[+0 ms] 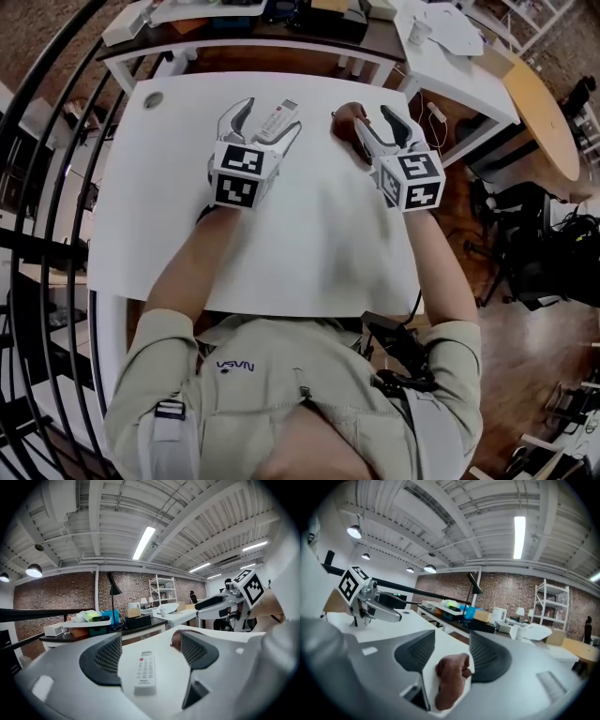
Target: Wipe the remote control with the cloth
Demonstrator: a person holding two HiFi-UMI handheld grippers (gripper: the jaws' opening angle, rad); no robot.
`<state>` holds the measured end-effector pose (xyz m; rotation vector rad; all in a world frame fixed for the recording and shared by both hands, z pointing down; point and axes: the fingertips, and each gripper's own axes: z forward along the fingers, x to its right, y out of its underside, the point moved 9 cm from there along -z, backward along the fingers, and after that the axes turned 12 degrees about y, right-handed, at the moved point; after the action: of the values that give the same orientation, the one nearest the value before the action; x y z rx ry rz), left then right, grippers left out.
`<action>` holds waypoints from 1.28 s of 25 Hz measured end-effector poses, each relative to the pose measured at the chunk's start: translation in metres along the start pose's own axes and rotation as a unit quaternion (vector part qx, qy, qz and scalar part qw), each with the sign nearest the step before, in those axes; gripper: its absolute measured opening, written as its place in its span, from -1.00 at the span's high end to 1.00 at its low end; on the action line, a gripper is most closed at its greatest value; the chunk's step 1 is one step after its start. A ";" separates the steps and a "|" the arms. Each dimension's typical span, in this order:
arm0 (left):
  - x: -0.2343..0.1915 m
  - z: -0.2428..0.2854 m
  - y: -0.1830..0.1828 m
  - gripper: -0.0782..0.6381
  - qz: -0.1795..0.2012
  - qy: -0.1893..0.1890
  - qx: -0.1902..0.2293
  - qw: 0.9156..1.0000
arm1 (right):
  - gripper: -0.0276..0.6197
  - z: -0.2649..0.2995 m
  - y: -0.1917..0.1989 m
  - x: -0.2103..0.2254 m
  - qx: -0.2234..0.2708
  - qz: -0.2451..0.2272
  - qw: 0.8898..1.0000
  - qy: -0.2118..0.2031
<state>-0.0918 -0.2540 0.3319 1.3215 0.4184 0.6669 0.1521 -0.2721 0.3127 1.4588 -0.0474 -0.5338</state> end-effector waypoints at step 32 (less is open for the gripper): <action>-0.053 0.077 0.061 0.10 -0.129 0.068 -0.249 0.958 | 0.19 0.078 0.081 0.004 -0.182 0.042 0.980 -0.063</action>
<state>-0.0950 -0.3396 0.4033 0.7315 0.4857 0.5949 0.1543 -0.3451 0.3991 1.0607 -0.1048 -0.5334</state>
